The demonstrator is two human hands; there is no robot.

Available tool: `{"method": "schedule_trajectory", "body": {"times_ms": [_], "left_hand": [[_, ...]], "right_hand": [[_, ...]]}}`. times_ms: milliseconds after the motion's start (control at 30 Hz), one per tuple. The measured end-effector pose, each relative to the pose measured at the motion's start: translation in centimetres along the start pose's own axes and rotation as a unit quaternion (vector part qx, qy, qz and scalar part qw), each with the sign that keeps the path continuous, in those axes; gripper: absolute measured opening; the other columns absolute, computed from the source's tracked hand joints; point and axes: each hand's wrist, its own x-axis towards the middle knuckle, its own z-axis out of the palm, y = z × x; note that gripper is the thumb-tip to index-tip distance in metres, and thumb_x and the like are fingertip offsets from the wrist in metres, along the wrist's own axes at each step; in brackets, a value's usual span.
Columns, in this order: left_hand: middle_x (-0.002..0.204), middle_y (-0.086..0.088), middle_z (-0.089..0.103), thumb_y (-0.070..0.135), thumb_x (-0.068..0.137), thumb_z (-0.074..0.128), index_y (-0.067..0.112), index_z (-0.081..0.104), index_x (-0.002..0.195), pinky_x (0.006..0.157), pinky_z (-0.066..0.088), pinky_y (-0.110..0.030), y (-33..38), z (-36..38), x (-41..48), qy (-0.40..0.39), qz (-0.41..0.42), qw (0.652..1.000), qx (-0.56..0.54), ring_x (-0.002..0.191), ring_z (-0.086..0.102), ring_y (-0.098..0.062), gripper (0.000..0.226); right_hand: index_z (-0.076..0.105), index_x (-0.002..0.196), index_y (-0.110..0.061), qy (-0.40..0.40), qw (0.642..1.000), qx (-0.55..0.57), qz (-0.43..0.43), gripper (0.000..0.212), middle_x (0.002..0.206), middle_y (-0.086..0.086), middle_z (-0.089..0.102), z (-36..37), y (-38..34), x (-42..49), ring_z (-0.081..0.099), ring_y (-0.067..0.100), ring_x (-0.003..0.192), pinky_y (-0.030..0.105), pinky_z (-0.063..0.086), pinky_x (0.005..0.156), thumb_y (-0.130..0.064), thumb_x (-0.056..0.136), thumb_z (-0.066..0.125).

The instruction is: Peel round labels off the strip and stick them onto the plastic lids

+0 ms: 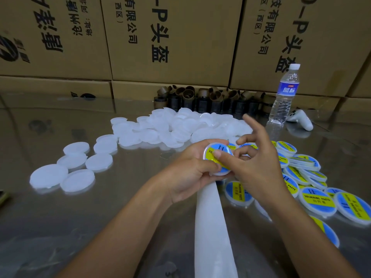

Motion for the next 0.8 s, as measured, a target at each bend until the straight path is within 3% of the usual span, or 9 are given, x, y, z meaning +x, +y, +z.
{"method": "schedule_trajectory", "body": {"times_ms": [133,200,400,500,567,667,800], "left_hand": [[0.111,-0.018,0.064,-0.003,0.096,0.043,0.005,0.058,0.115,0.086,0.056,-0.037,-0.01,0.27,0.24,0.029,0.023,0.999,-0.010,0.096,0.066,-0.026,0.026],[0.109,-0.018,0.064,0.007,0.098,0.043,0.003,0.058,0.117,0.081,0.057,-0.037,-0.04,0.26,0.30,0.038,0.029,0.999,-0.011,0.091,0.066,-0.025,0.024],[0.098,-0.013,0.065,0.008,0.098,0.042,0.010,0.062,0.105,0.083,0.055,-0.032,-0.36,0.23,0.66,0.065,0.082,0.995,0.005,0.087,0.064,-0.021,0.021],[0.090,-0.005,0.067,0.009,0.098,0.043,0.014,0.064,0.100,0.081,0.054,-0.029,-0.41,0.08,0.87,0.085,0.116,0.990,0.010,0.082,0.064,-0.015,0.022],[0.089,-0.004,0.068,0.010,0.097,0.043,0.014,0.063,0.100,0.077,0.055,-0.029,-0.39,-0.05,0.93,0.089,0.127,0.988,0.005,0.080,0.065,-0.015,0.020],[0.089,-0.002,0.070,0.013,0.097,0.043,0.013,0.064,0.099,0.076,0.056,-0.031,-0.48,-0.22,0.90,0.094,0.128,0.987,0.005,0.080,0.067,-0.015,0.021],[0.086,0.000,0.073,0.014,0.100,0.040,0.012,0.066,0.095,0.074,0.058,-0.031,-0.73,-0.39,1.00,0.110,0.130,0.985,0.005,0.080,0.069,-0.015,0.027]], "right_hand": [[0.065,0.103,-0.021,-0.018,0.996,0.070,0.043,0.025,0.067,-0.009,0.056,0.17,-0.14,0.14,0.058,0.003,0.059,0.018,0.051,0.052,-0.011,0.081,0.070],[0.068,0.095,-0.019,-0.028,0.994,0.096,0.049,0.013,0.063,-0.010,0.057,0.07,-0.26,0.12,0.060,0.003,0.060,0.016,0.050,0.055,-0.012,0.084,0.067],[0.063,0.094,-0.015,-0.007,0.994,0.094,0.056,0.013,0.082,0.009,0.059,0.45,-0.28,0.12,0.059,0.009,0.065,0.016,0.049,0.058,-0.017,0.083,0.068],[0.062,0.093,-0.009,-0.014,0.993,0.103,0.060,0.010,0.069,0.000,0.064,0.45,-0.35,0.10,0.058,0.000,0.055,0.011,0.045,0.053,-0.013,0.085,0.065],[0.063,0.091,-0.008,-0.034,0.991,0.101,0.075,0.007,0.064,-0.001,0.068,0.43,-0.29,0.05,0.061,0.003,0.056,0.012,0.047,0.054,-0.014,0.087,0.063],[0.065,0.088,-0.008,-0.039,0.991,0.091,0.088,0.009,0.072,0.007,0.072,0.38,-0.09,0.05,0.066,0.014,0.065,0.020,0.055,0.064,-0.017,0.085,0.065],[0.064,0.088,-0.005,-0.031,0.992,0.082,0.092,0.014,0.075,0.012,0.072,0.45,0.00,0.02,0.068,0.016,0.066,0.023,0.056,0.064,-0.018,0.081,0.069]]}}
